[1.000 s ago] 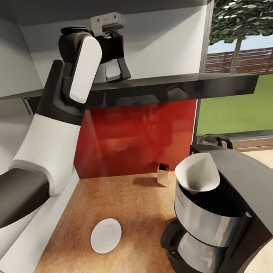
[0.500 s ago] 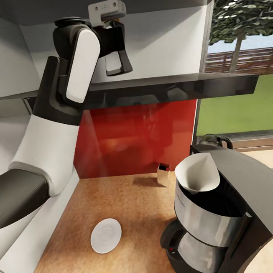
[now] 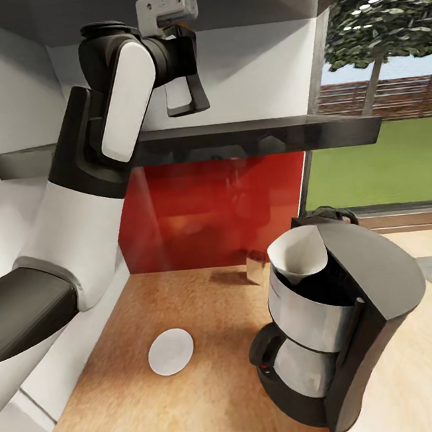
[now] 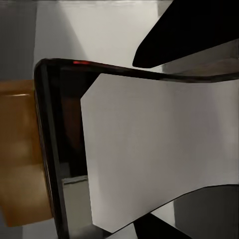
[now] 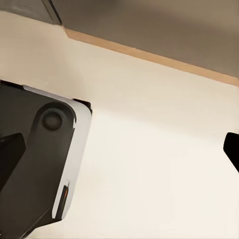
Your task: Set up a coffee station on the kitchen countertop: keep the coffee maker on the countertop, move the bottle of coffee from the kitchen shelf to the counter next to the coffee maker, place a paper coffee filter on top of the coffee maker, put the saucer next to the coffee maker with the coffee cup on the saucer, and place the electric kettle next to the coffee maker.
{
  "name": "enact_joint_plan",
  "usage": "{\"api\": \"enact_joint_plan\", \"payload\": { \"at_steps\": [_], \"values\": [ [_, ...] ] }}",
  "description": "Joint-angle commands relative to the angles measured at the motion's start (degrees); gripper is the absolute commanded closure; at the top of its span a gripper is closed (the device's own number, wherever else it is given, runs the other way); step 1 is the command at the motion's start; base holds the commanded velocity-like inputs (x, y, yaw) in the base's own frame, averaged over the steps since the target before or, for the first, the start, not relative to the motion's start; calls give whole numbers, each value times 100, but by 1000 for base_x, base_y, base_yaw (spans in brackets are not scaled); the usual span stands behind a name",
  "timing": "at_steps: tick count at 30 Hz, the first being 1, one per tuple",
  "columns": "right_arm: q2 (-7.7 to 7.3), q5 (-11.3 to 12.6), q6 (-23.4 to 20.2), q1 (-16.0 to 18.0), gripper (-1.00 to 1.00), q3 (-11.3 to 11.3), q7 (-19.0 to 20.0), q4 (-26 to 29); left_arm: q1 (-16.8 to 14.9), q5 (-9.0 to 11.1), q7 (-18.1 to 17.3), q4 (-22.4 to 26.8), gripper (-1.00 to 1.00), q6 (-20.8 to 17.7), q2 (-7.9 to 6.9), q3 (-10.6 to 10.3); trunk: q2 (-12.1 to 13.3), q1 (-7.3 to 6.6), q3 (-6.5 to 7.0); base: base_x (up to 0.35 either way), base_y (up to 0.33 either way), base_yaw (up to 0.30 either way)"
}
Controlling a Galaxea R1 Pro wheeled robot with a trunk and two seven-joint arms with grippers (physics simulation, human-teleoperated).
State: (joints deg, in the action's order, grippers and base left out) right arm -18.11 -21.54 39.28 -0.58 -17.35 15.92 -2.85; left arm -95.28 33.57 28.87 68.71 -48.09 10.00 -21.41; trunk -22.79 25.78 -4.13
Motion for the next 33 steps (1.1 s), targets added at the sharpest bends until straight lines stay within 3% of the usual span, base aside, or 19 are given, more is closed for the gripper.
{"api": "enact_joint_plan", "payload": {
  "at_steps": [1, 33],
  "values": [
    [-2, -17, 18, 3, -100, -49, 34, -8, -7, 56, 57, 6, 100, -8, 0, -5, -13, 0, -12, -332, 0, 0],
    [-8, -17, 19, -3, -100, -49, 34, -8, -8, 57, 56, 21, 100, -8, 0, 9, -13, 0, -12, -338, 0, 0]
  ]
}}
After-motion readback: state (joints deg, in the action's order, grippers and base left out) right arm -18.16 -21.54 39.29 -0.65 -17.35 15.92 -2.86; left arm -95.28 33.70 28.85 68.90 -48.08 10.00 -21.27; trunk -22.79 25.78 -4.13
